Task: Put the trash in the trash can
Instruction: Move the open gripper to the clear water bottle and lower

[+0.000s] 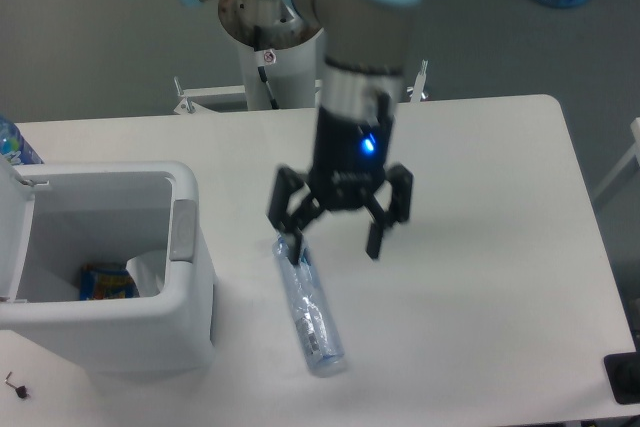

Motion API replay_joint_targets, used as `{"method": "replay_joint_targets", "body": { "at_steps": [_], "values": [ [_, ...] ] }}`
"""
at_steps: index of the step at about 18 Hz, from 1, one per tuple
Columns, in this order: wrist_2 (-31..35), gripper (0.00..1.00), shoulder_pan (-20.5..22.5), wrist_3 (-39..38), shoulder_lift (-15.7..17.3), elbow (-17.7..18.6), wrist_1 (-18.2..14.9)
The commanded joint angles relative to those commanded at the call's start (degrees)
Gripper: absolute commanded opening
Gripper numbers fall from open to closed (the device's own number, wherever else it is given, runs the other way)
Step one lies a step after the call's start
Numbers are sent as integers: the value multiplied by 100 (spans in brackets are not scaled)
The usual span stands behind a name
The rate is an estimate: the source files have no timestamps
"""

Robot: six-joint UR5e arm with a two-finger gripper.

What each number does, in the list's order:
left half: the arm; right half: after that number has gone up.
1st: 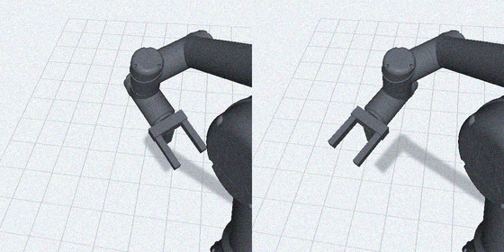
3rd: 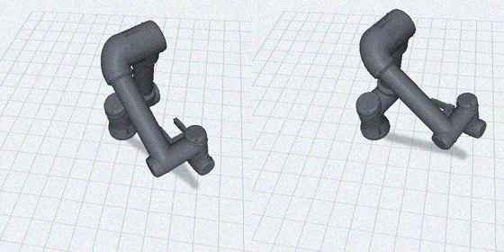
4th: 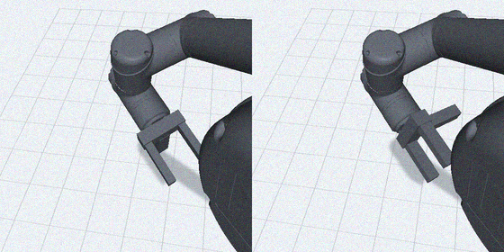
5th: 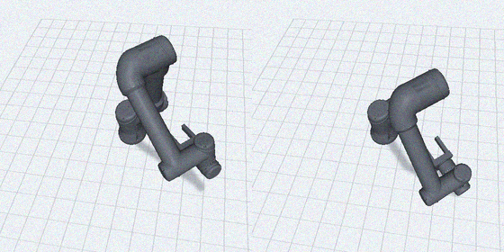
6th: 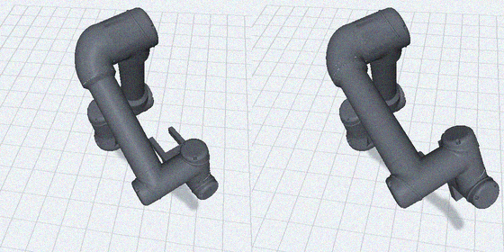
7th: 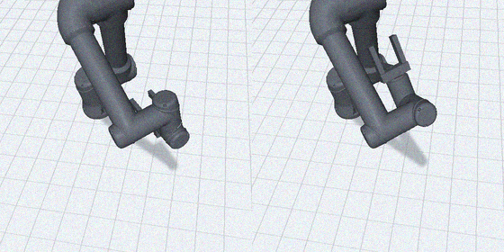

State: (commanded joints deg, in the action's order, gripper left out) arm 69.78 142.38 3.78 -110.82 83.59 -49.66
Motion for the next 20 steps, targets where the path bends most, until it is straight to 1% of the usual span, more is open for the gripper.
{"method": "replay_joint_targets", "body": {
  "at_steps": [9, 11, 13, 16, 20],
  "values": [
    [98, 100, -44, 378, -703, 96, 18],
    [403, 100, -96, 334, -835, 122, 0],
    [712, 100, -263, 334, -958, 105, -9],
    [836, 100, -299, 308, -1125, 114, -9],
    [1055, 100, -527, 316, -1354, 79, 0]
  ]
}}
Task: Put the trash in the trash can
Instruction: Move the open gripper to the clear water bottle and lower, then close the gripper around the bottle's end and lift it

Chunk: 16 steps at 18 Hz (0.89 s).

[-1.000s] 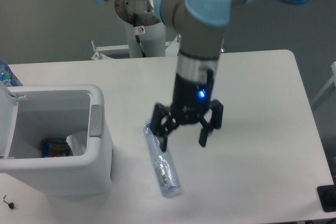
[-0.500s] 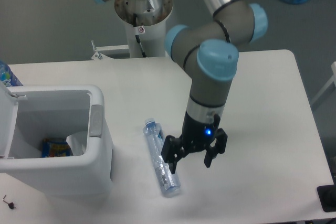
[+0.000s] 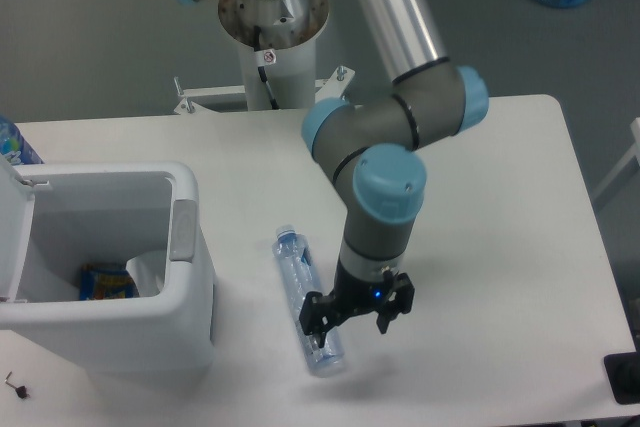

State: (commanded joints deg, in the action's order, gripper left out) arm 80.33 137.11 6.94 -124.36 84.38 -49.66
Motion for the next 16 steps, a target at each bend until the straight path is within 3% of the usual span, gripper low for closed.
{"method": "replay_joint_targets", "body": {
  "at_steps": [16],
  "values": [
    [440, 100, -264, 0, -493, -53, 123]
  ]
}}
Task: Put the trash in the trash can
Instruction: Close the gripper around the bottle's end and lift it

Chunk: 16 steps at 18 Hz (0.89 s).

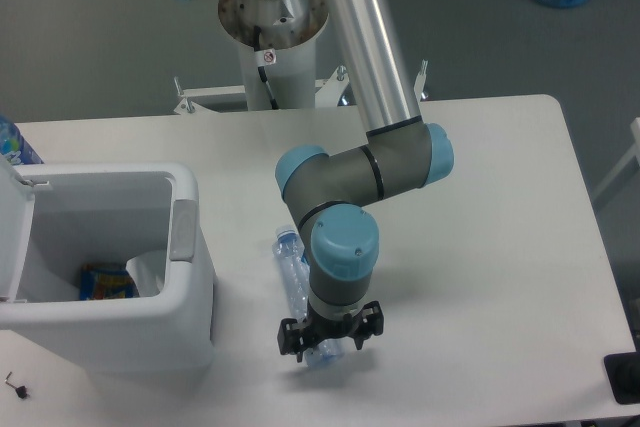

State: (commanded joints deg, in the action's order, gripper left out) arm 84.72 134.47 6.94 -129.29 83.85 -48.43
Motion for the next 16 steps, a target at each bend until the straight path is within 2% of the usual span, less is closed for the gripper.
{"method": "replay_joint_targets", "body": {
  "at_steps": [11, 16],
  "values": [
    [202, 100, -79, 0, -141, -62, 0],
    [202, 93, -79, -9, -141, -62, 0]
  ]
}}
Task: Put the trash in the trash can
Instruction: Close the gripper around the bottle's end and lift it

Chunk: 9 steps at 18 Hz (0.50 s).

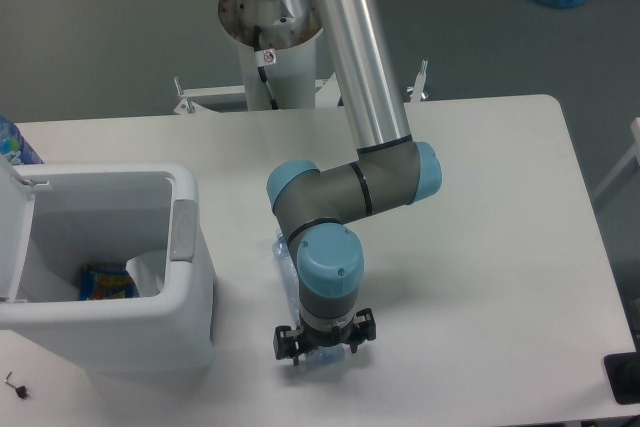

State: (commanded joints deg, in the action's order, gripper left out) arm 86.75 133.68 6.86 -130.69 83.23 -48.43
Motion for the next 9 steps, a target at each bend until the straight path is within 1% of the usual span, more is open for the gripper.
{"method": "replay_joint_targets", "body": {
  "at_steps": [2, 5, 9],
  "values": [
    [0, 85, 0, 0, 18, 18, 0],
    [0, 80, -9, 9, 53, 44, 0],
    [9, 71, -9, -9, 53, 53, 0]
  ]
}}
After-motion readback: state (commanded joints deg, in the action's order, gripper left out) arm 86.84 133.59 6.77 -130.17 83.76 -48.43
